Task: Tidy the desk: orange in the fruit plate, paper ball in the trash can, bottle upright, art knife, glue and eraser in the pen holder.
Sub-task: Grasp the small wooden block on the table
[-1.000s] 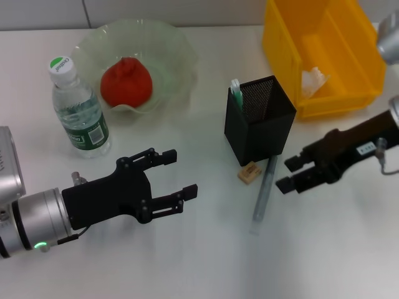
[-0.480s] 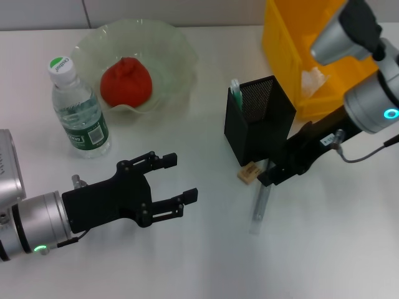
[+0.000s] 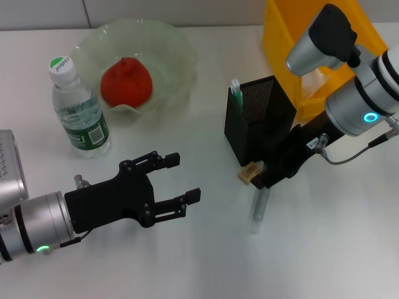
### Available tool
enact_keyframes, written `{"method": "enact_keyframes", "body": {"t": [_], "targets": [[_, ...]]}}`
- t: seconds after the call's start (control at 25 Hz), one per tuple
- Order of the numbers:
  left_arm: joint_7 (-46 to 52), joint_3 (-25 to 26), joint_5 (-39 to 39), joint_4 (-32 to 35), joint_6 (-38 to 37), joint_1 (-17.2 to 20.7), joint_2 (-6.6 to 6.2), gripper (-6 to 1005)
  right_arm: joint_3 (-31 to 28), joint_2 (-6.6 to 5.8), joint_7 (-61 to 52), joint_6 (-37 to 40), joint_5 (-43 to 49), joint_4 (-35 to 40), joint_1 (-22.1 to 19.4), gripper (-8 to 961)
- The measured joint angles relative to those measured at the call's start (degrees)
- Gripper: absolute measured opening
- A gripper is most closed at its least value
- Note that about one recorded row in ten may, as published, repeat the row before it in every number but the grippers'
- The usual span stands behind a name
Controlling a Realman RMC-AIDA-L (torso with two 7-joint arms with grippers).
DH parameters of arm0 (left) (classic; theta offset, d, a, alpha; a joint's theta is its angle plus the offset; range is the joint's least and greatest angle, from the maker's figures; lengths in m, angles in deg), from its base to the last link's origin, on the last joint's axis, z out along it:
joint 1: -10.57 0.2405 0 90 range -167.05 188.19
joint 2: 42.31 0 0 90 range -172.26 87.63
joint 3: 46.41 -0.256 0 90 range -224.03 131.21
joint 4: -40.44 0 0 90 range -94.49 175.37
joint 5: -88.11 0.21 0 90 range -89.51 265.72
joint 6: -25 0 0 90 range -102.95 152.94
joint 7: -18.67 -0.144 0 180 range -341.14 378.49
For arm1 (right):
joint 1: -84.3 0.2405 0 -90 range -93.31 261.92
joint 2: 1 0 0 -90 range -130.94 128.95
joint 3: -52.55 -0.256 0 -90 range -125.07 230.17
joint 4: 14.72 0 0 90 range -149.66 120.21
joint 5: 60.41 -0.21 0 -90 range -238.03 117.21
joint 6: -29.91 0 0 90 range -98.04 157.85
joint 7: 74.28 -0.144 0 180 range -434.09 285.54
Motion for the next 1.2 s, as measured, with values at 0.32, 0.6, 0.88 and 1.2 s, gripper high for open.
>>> {"method": "enact_keyframes", "body": {"t": [0.32, 0.6, 0.88, 1.2], "targets": [[0.0, 0.2, 0.0, 0.0, -0.4, 0.0, 0.12, 802, 1.0, 0.11, 0.3, -1.9, -0.1, -1.8, 0.8, 619], [0.1, 0.1, 0.0, 0.0, -0.5, -0.1, 0.12, 802, 3.1, 0.22, 0.3, -4.4, -0.4, -2.3, 0.7, 619], [0.2, 0.0, 0.0, 0.0, -0.6, -0.3, 0.12, 802, 3.5, 0.27, 0.4, -5.7, -0.5, -2.3, 0.7, 619], [0.4, -0.1, 0.0, 0.7, -0.6, -0.2, 0.12, 802, 4.9, 0.35, 0.6, -6.2, -2.0, -2.4, 1.1, 619]]}}
